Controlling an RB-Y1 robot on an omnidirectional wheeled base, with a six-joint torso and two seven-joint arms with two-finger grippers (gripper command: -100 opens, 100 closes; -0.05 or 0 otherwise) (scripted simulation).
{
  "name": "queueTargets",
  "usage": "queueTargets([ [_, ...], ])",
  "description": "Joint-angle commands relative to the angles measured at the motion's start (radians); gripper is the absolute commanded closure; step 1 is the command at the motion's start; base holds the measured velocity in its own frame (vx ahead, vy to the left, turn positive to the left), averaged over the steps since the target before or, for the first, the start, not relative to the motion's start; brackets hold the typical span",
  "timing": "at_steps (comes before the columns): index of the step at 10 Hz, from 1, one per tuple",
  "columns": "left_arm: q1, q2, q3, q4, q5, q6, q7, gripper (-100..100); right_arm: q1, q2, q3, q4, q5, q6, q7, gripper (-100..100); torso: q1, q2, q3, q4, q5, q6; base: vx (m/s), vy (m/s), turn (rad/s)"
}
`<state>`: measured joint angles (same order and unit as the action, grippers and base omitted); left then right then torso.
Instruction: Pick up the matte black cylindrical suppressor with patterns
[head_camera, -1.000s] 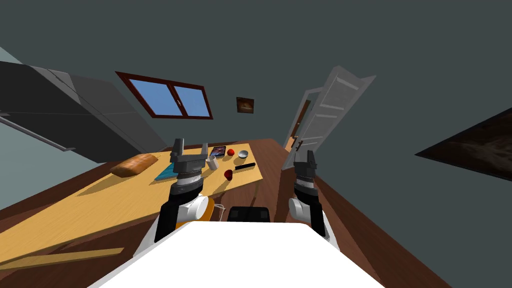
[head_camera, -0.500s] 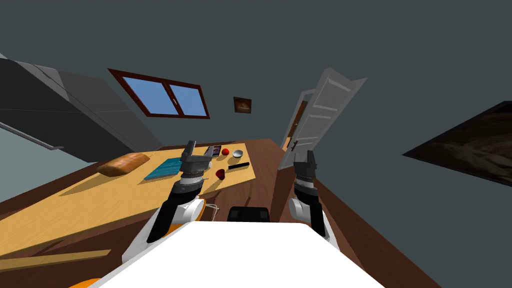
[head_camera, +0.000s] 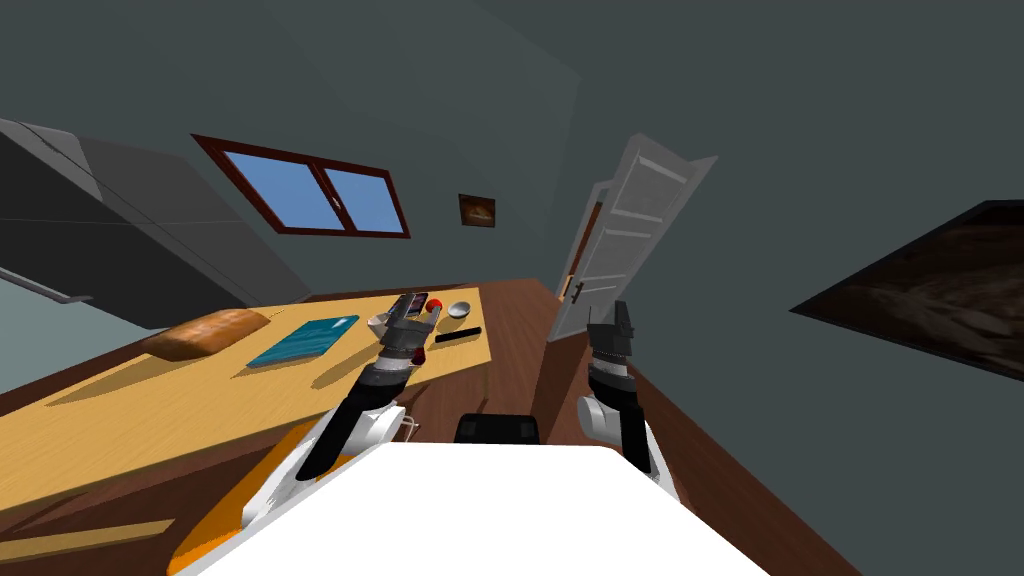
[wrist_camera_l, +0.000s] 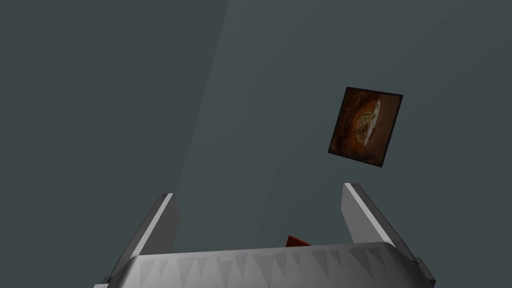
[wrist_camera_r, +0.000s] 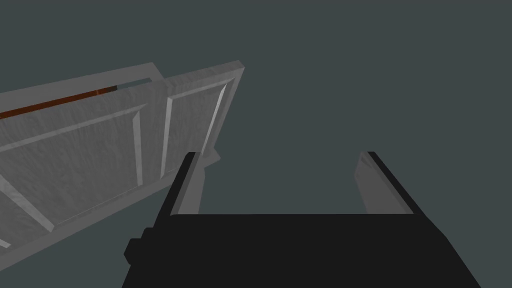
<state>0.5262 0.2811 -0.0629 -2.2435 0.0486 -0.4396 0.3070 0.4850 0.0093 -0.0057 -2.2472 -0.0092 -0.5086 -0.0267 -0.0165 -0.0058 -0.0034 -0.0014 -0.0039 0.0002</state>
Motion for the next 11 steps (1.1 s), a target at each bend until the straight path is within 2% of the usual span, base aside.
queueTargets([
  [1,0.012,0.03,-0.02,0.041,0.013,0.029,0.037,-100,0.0,0.0,0.0,0.0,0.0,0.0,0.0,0,0.0,0.0,0.0,0.0,0.0,0.0,0.092,-0.232,-0.02],
  [4,0.029,0.092,-0.06,0.124,0.052,0.088,0.105,-100,0.0,0.0,0.0,0.0,0.0,0.0,0.0,0,0.0,-0.003,-0.002,-0.001,0.0,0.0,0.149,-0.249,-0.013],
  [5,0.029,0.092,-0.06,0.127,0.052,0.088,0.105,-100,0.0,0.0,0.0,0.0,0.0,0.0,0.0,0,-0.001,-0.006,-0.003,-0.001,0.0,0.0,0.13,-0.191,0.008],
  [7,0.042,0.14,-0.091,0.189,0.087,0.126,0.15,-100,0.0,0.0,0.0,0.0,0.0,0.0,0.0,0,0.005,-0.002,-0.001,-0.001,0.001,0.0,0.136,-0.185,-0.012],
  [8,0.042,0.14,-0.091,0.192,0.087,0.126,0.15,-100,0.0,0.0,0.0,0.0,0.0,0.0,0.0,0,0.004,-0.004,-0.002,-0.001,0.001,0.0,0.12,-0.124,0.011],
  [10,0.056,0.193,-0.126,0.26,0.128,0.163,0.193,-100,0.0,0.0,0.0,0.0,0.0,0.0,0.0,0,0.009,-0.002,-0.001,-0.001,0.002,0.0,0.133,-0.126,-0.004],
  [11,0.056,0.193,-0.126,0.263,0.128,0.163,0.193,-100,0.0,0.0,0.0,0.0,0.0,0.0,0.0,0,0.008,-0.003,-0.002,-0.001,0.002,0.0,0.115,-0.116,0.01],
])
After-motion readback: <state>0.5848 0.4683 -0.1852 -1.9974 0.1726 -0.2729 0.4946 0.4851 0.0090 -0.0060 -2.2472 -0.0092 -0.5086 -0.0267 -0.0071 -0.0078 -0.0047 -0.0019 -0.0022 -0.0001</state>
